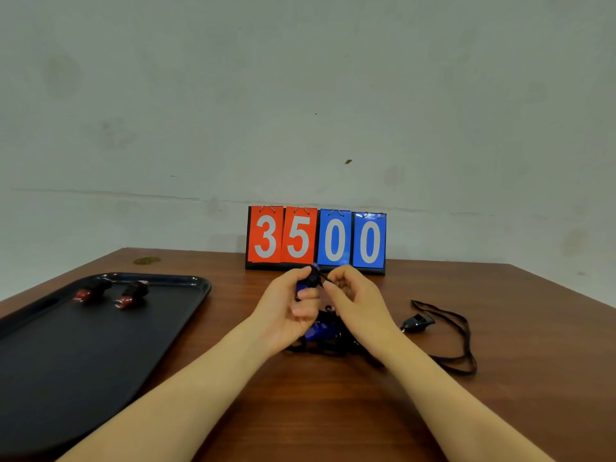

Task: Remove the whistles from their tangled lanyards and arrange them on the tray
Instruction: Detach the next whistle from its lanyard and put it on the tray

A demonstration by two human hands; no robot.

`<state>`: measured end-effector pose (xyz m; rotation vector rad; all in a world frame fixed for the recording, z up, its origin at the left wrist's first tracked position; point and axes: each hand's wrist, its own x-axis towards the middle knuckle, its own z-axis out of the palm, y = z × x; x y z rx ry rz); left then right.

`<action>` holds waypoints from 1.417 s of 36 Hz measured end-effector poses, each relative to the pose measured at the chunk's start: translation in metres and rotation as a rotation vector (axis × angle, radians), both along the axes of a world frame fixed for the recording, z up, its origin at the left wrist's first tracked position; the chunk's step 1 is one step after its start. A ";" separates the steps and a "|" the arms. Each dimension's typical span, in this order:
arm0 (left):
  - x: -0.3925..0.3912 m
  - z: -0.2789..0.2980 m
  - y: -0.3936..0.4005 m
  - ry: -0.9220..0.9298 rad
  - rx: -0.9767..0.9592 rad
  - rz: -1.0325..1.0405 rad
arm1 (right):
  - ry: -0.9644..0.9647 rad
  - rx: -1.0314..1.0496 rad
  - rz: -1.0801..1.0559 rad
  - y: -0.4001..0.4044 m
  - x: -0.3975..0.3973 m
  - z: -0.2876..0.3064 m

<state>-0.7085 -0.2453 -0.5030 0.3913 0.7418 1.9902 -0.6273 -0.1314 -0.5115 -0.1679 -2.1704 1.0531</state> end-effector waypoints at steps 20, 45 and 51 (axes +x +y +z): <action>-0.005 0.000 0.002 0.537 -0.394 0.113 | 0.106 0.346 -0.120 0.010 0.010 0.006; 0.007 -0.005 0.007 0.697 -0.320 0.235 | -0.044 -1.134 0.531 0.008 0.011 0.012; 0.008 -0.005 0.007 0.511 -0.234 0.254 | -0.012 -1.111 0.482 0.004 0.008 0.010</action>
